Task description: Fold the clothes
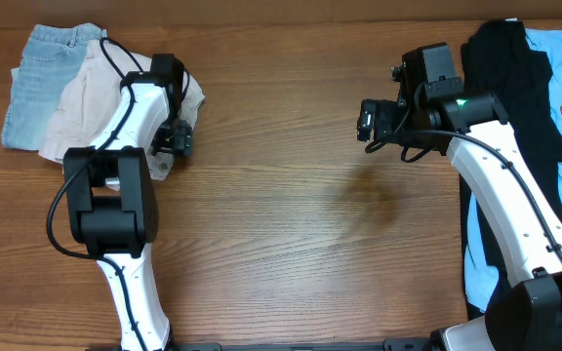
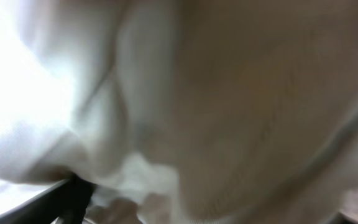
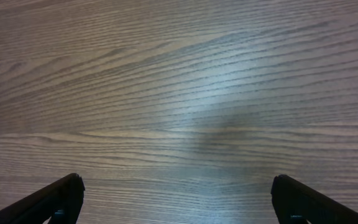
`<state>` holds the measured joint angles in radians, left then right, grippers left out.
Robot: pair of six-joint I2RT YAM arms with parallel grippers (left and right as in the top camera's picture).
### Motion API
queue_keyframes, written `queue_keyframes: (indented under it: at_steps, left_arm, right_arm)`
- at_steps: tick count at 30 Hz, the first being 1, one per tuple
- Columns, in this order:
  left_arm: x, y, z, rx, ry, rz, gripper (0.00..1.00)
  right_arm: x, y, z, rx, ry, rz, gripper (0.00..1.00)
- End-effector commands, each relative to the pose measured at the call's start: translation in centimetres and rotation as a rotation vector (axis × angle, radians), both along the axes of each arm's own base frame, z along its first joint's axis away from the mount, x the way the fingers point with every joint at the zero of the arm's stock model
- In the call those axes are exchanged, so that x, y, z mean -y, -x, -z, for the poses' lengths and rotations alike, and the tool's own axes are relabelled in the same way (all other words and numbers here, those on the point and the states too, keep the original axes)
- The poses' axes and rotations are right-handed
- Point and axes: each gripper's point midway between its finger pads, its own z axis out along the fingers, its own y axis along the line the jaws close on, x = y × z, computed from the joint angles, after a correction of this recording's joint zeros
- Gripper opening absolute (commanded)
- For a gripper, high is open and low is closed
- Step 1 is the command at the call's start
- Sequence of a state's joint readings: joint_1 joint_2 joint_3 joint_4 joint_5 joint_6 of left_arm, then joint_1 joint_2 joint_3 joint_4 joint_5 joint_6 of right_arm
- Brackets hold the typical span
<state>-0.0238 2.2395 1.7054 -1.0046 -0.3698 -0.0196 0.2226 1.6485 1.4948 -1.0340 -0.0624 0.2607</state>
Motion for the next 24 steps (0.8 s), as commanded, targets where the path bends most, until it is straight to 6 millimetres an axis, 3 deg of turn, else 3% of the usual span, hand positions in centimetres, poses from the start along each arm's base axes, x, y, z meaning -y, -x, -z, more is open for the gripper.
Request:
queue_keyframes:
  at_steps: [1, 2, 3, 5, 6, 8, 14, 24]
  left_arm:
    - [-1.8, 1.6, 5.0, -0.101, -0.033, -0.044, 0.61]
    - [-2.1, 1.3, 5.1, -0.091, -0.034, -0.049, 0.48]
    - [-2.3, 1.0, 5.2, -0.077, -0.035, -0.054, 0.29]
    - [-3.3, 0.2, 5.0, -0.036, -0.064, -0.073, 0.07]
    - [-3.7, 0.2, 4.7, -0.027, -0.084, -0.09, 0.04]
    - [-4.9, 0.1, 3.9, -0.008, -0.135, -0.141, 0.04]
    - [-5.8, -1.2, -0.4, 0.035, -0.134, -0.235, 0.04]
    - [-5.2, -5.9, -16.2, 0.3, -0.066, -0.251, 0.04]
  right_arm:
    - [0.2, -0.1, 0.3, -0.001, 0.014, -0.005, 1.0]
    - [0.2, -0.1, 0.3, 0.001, 0.018, -0.014, 1.0]
    - [0.2, -0.1, 0.3, 0.002, 0.021, -0.019, 1.0]
    - [0.2, -0.1, 0.3, 0.003, 0.024, -0.021, 1.0]
    - [0.2, -0.1, 0.3, 0.003, 0.025, -0.02, 1.0]
    - [0.3, -0.1, 0.3, 0.004, 0.028, -0.019, 1.0]
    - [0.3, -0.3, 0.2, 0.012, 0.026, -0.019, 1.0]
    - [0.3, -0.3, 0.2, 0.011, 0.026, -0.019, 1.0]
